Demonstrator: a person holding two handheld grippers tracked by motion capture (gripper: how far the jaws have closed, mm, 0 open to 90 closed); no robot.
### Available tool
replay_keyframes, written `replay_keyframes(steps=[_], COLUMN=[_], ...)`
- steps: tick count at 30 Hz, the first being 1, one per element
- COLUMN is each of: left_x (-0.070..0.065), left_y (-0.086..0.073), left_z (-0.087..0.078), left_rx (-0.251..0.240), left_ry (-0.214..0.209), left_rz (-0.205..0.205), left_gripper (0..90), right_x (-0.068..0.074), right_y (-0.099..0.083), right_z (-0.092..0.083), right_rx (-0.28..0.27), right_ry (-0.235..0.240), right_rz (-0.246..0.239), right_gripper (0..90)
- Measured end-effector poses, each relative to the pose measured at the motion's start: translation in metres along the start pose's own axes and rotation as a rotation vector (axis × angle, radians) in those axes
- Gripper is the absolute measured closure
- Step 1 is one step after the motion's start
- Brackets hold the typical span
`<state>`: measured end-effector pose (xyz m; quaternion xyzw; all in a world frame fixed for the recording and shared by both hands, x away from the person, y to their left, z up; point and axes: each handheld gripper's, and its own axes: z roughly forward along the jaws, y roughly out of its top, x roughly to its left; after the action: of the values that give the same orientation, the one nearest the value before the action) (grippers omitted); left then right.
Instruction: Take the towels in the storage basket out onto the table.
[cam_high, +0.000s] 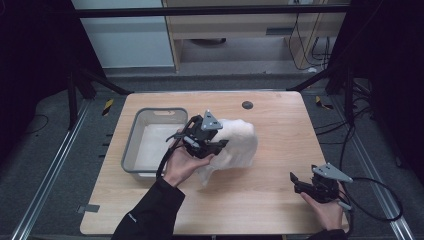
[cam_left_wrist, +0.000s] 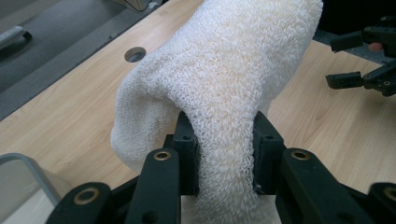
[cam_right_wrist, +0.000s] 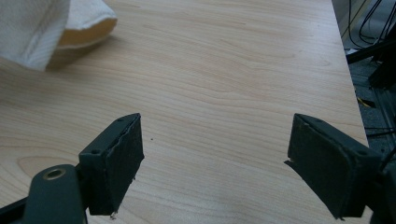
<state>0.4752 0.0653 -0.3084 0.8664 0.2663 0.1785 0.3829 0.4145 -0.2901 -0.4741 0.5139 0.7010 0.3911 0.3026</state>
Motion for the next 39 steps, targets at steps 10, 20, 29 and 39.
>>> replay_keyframes(steps=[10,20,29,39], left_x=[-0.005,-0.013,-0.019,-0.024], left_y=[-0.009,-0.021,-0.033,-0.046], left_z=[0.022,0.047,0.061,0.069], left_rx=[0.027,0.064,0.079,0.089], left_ry=[-0.029,-0.056,-0.075,-0.063], left_rz=[-0.003,-0.001,-0.001,0.014], left_gripper=[68.3,67.6,65.9,62.1], right_x=[0.0,0.001,0.001,0.001], right_y=[-0.001,-0.001,-0.002,-0.002], right_z=[0.0,0.0,0.001,0.002], right_rx=[0.005,0.01,0.017,0.017], right_ry=[-0.003,-0.001,0.004,0.003], right_rz=[-0.008,-0.007,-0.008,-0.016], right_gripper=[18.0,18.0,17.9,17.8])
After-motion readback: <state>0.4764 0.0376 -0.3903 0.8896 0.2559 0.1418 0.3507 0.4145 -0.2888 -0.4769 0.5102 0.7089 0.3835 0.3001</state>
